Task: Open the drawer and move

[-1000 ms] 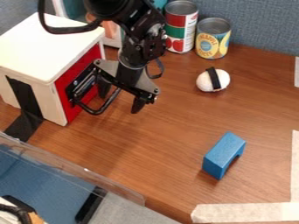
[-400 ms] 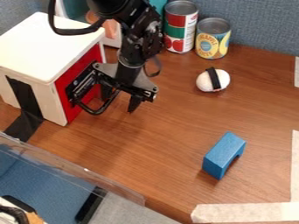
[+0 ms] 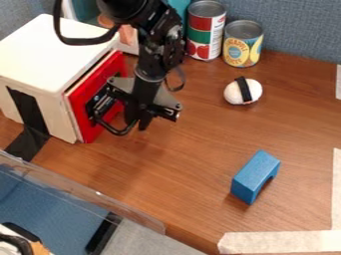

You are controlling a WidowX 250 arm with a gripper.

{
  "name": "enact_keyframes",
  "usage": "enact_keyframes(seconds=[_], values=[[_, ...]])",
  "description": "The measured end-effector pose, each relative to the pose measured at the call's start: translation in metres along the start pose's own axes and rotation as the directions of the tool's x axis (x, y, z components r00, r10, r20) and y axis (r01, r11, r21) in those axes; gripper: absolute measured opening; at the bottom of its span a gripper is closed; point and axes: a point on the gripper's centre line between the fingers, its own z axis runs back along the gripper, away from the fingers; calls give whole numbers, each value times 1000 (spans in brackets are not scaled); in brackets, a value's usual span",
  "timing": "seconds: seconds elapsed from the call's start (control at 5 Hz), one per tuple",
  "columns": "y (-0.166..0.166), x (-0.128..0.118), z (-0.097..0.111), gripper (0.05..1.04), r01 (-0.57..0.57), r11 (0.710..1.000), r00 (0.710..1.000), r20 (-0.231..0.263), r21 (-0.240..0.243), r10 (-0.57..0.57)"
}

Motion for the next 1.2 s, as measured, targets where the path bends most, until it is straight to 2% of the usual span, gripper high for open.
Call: enact_keyframes(seconds=[0.4, 0.8, 1.2], values=[[-26, -4, 9, 158, 36, 998, 999, -11, -42, -37], [-40, -2, 15, 152, 20, 995, 998, -49, -94, -25], [-47, 4, 13, 152, -7, 995, 995, -102, -104, -4]])
